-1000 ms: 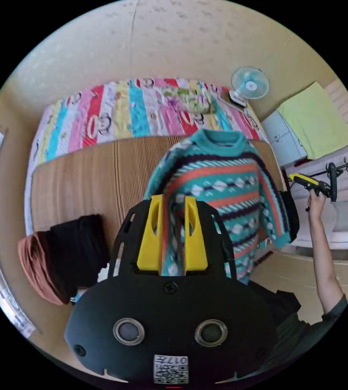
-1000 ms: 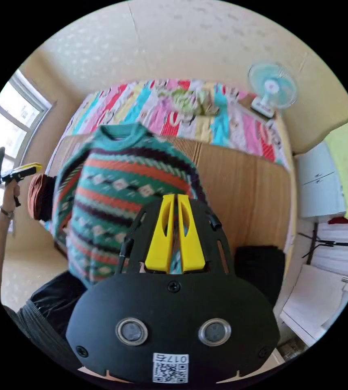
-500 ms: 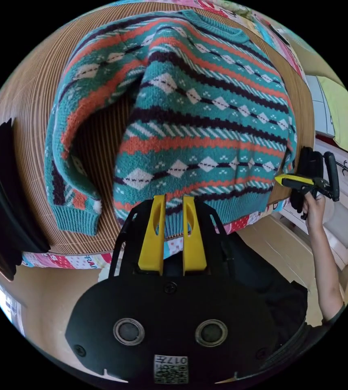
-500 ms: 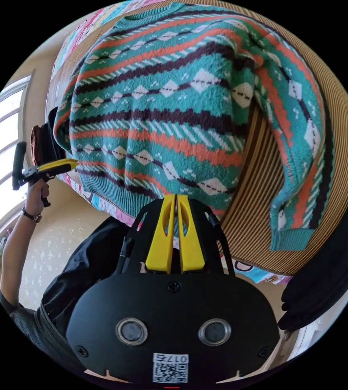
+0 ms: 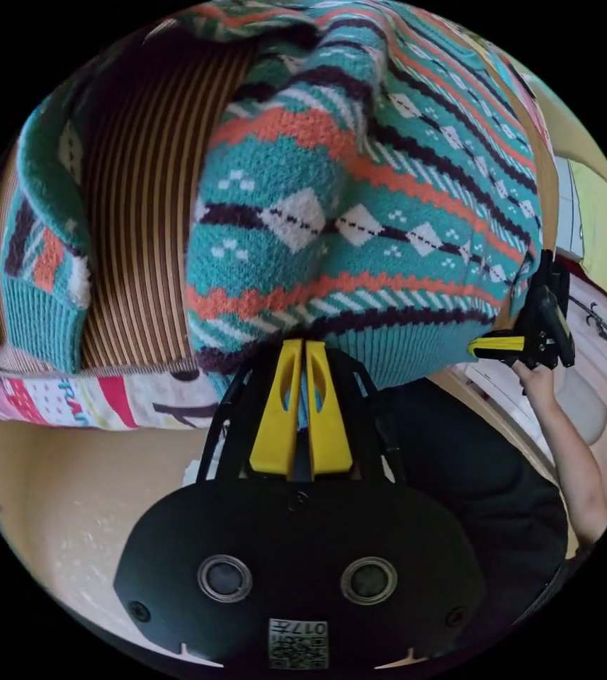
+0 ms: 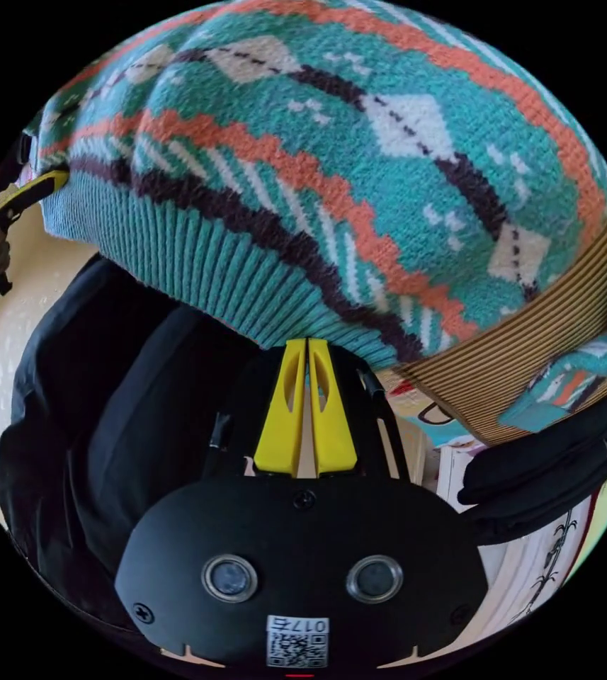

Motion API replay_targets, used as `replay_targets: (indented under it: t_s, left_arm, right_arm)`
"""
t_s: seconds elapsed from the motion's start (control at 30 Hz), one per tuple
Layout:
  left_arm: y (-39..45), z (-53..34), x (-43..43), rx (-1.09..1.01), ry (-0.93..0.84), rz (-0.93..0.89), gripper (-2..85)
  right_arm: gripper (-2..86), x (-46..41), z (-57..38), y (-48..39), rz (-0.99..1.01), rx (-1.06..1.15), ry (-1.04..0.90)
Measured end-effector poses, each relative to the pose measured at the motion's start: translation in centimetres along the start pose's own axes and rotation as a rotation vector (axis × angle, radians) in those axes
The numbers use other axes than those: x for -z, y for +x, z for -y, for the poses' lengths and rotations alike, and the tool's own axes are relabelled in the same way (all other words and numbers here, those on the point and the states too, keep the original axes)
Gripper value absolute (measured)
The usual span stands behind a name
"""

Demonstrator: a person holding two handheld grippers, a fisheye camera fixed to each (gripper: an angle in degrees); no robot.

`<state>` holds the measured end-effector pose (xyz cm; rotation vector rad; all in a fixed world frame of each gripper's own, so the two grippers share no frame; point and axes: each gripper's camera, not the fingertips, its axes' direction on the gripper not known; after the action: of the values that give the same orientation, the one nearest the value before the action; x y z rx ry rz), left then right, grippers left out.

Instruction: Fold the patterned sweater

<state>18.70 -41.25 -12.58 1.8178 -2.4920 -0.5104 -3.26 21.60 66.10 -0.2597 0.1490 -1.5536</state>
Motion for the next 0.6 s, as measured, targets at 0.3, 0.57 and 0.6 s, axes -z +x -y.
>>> replay_targets:
  t_s: [0.3,0.57,0.6]
  left_arm:
    - [-21.0,-13.2,0.8,0.627,0.558,-1.190,15.7]
    - [-26.5,-15.0,-2.1,1.049,1.128,-1.940,10.9]
    - [-26.6,-15.1,-1.6,1.073,1.149,-1.934,7.7]
  right_arm:
    - [0.3,0.4,-6.3,10.7,0.398,-0.114,0.028]
    - [0.3,-3.0,-17.0,21.7,0.767,-0.363,0.214]
    - [0.3,-3.4,-17.8,22.2,0.795,-0.381,0.228]
